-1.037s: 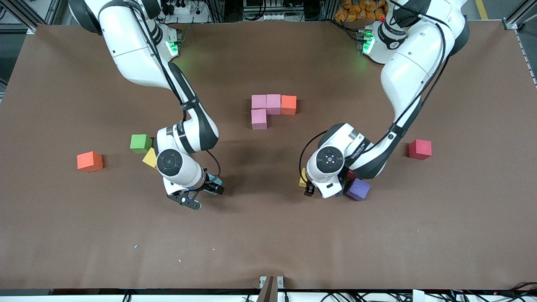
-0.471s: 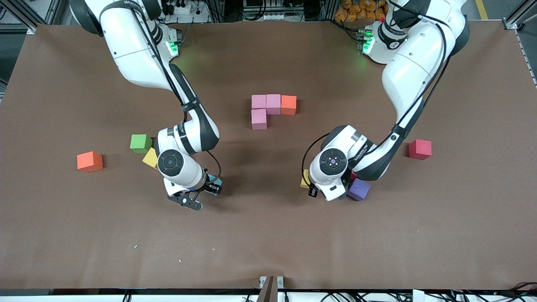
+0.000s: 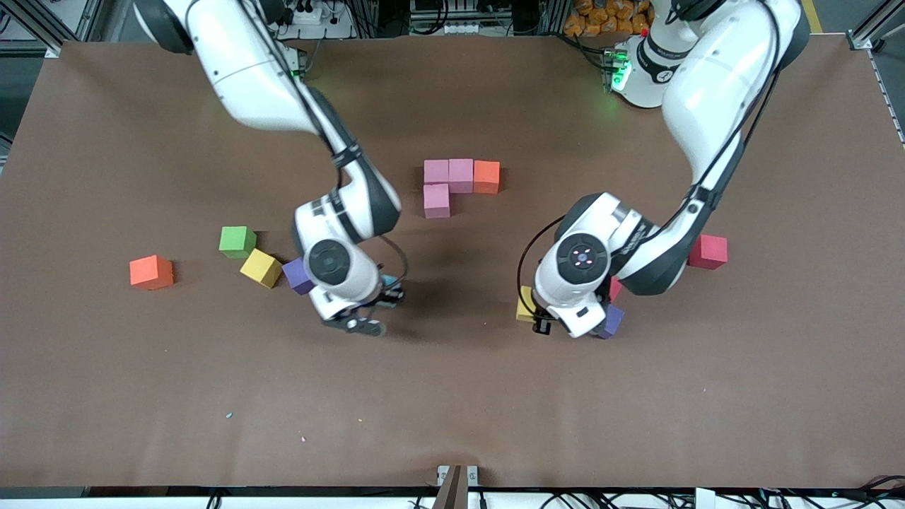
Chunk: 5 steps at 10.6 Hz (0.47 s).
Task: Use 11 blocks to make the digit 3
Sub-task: 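Carry the cyan block toward the pink blocks while the left gripper carries yellow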
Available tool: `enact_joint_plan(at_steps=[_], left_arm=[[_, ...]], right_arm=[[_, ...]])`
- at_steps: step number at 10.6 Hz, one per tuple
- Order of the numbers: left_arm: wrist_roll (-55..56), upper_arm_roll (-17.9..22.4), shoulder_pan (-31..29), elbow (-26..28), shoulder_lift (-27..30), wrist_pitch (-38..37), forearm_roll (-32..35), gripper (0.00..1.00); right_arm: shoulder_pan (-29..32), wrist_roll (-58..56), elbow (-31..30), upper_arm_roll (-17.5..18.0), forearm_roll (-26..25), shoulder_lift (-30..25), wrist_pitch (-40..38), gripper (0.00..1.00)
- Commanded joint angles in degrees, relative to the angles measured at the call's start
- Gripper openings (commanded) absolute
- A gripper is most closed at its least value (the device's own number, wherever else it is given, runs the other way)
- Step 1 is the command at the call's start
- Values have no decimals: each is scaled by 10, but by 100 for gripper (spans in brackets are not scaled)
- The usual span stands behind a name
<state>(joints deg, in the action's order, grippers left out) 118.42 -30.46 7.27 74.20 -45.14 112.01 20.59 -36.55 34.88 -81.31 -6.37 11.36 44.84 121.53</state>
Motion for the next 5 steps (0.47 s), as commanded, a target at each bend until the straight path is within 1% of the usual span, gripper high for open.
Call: enact_joint_plan(at_steps=[1, 2, 4, 5], left_arm=[[11, 1, -18, 21, 64, -49, -45, 12], [19, 1, -21, 22, 81, -68, -54, 12], [37, 1, -19, 22, 88, -76, -55, 13], [39, 1, -21, 23, 83, -77, -60, 13]], right_arm=[[-29, 8, 40, 12, -4, -8, -79, 13], [-71, 11, 41, 8, -12, -7, -80, 13], [-85, 10, 38, 8, -10, -5, -65, 13], [-98, 10, 18, 9, -9, -5, -37, 13]])
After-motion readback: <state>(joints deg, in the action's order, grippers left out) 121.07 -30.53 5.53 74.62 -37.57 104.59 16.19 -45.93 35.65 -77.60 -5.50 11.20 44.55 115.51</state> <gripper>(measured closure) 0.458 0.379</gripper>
